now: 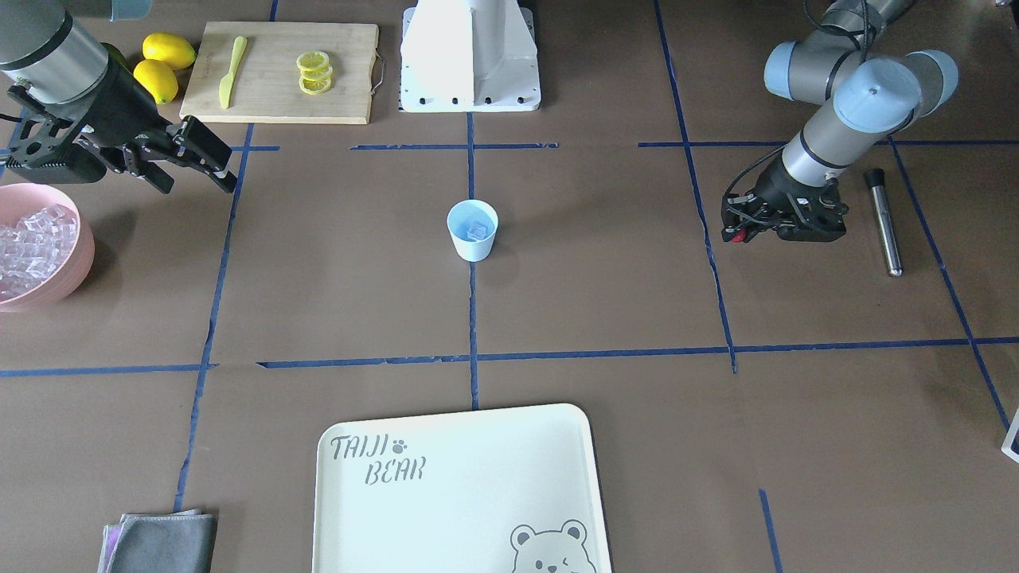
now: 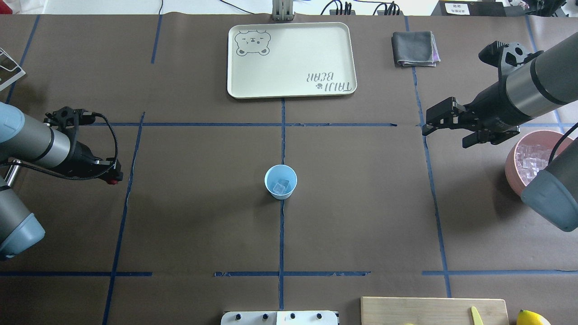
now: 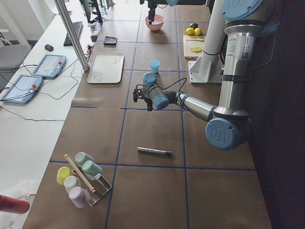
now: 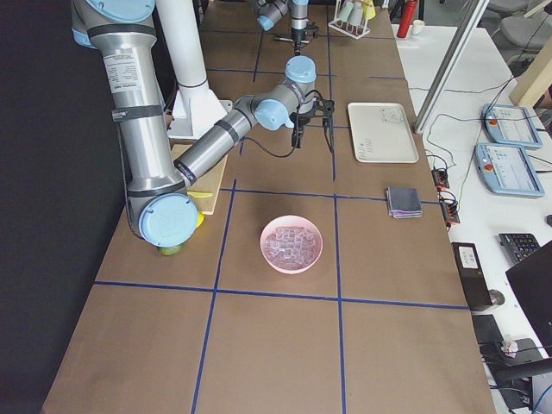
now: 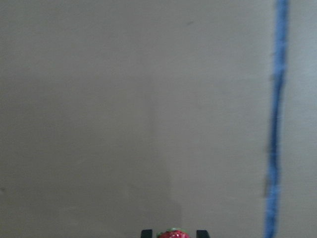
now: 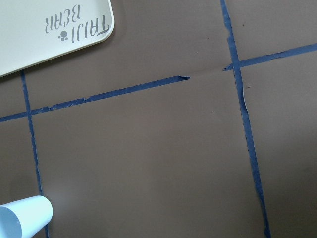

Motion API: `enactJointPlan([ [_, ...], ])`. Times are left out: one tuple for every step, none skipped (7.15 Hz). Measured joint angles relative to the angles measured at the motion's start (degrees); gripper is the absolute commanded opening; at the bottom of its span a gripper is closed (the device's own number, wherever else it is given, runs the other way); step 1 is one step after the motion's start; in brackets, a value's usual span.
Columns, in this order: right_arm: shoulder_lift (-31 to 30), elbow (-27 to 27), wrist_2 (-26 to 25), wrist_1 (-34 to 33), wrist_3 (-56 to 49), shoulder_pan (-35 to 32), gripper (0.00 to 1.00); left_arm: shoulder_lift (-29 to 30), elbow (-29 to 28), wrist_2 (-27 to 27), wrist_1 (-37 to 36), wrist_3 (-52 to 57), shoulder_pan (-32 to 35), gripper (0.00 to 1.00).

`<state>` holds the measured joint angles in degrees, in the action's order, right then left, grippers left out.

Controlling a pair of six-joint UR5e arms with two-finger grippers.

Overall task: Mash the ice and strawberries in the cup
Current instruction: 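Carry the strawberry with the left gripper over the blue cup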

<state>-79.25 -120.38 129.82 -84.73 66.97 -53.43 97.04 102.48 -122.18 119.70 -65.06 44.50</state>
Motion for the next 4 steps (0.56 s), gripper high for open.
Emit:
enactJointPlan([
  [-0.2, -0.1, 0.0, 0.0, 0.0, -0.1, 1.00, 5.6, 0.5, 0.0, -0.1, -6.7, -1.2, 0.00],
  [-0.6, -0.3, 0.0, 0.0, -0.1, -0.2, 1.00, 11.7, 0.3, 0.2, -0.2, -13.2, -4.1, 0.00],
  [-1.0, -0.6, 0.0, 0.1, -0.1, -0.4, 1.00, 17.2, -0.5, 1.3, -0.3, -18.5, -7.7, 0.00],
  [-1.8, -1.2, -0.1, 0.2, -0.2, -0.7, 1.00, 21.4, -1.5, 4.8, -0.3, -21.3, -11.4, 0.00],
])
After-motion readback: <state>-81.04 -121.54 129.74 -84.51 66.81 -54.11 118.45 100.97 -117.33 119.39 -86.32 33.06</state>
